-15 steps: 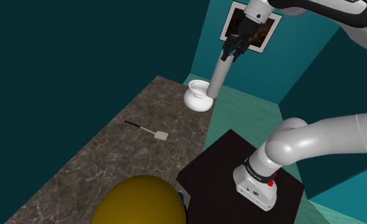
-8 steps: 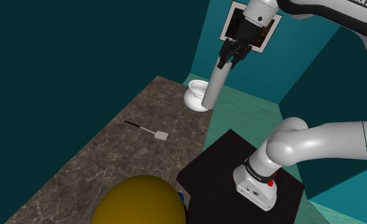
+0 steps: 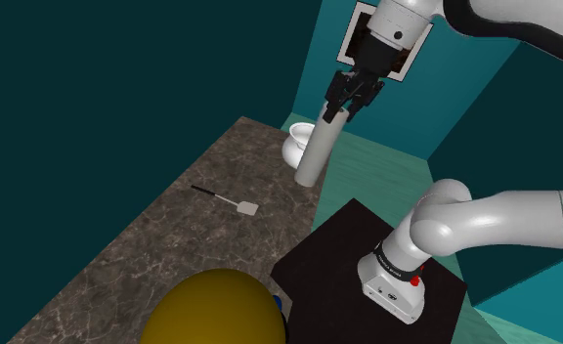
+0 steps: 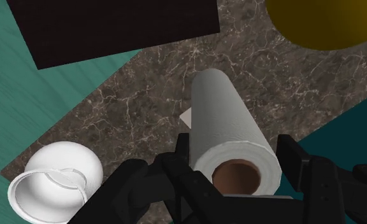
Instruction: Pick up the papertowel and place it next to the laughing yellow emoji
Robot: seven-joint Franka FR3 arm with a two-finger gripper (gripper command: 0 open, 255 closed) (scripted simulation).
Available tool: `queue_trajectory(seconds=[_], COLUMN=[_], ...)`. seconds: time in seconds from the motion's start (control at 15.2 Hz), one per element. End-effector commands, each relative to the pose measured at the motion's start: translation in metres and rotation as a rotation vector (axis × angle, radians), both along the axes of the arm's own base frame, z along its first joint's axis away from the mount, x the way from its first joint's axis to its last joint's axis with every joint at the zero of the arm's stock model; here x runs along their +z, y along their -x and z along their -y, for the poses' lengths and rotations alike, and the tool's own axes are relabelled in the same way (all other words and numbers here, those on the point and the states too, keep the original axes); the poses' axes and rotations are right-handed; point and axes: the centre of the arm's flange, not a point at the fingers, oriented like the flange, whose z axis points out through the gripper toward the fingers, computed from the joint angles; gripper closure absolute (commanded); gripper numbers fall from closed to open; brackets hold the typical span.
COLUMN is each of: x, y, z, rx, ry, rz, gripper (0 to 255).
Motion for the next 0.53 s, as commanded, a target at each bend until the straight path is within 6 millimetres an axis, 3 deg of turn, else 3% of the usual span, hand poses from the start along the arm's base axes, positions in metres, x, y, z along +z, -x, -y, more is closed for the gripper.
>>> queue_trajectory(seconds=[0.0, 0.46], x=[-0.001, -0.001], y=[0.012, 0.049], z=[-0.026, -0.111], rx=[-0.001, -0.001], ry=[-0.001, -0.001], rz=[0.0, 0.0], gripper=[255, 255])
